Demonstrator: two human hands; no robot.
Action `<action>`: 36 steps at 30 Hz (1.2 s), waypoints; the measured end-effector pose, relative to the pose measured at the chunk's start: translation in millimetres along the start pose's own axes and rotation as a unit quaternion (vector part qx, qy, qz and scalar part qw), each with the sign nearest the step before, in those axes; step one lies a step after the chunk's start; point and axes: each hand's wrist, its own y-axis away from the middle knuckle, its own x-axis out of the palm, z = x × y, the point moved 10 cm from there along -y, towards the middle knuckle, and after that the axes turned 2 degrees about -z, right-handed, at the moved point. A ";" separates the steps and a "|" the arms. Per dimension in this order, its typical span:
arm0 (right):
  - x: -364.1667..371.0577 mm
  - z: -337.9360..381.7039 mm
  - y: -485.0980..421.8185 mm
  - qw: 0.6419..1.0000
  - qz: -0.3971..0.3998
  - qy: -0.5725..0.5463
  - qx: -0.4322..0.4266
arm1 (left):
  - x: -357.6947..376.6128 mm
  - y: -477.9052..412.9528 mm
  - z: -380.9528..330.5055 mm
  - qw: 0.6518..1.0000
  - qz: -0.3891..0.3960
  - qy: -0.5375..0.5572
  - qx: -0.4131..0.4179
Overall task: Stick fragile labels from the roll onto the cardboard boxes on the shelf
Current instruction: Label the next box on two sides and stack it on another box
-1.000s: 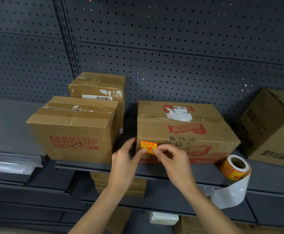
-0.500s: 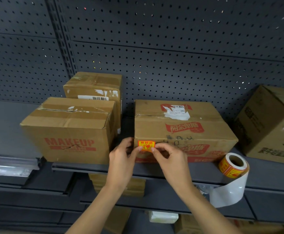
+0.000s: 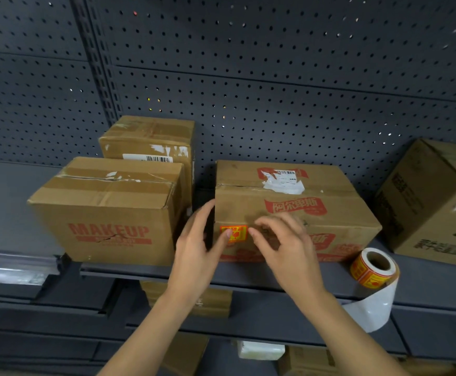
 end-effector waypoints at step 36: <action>32.6 2.9 -1.6 0.986 0.026 0.091 -0.136 | 15.5 0.4 11.1 0.998 0.044 0.027 0.031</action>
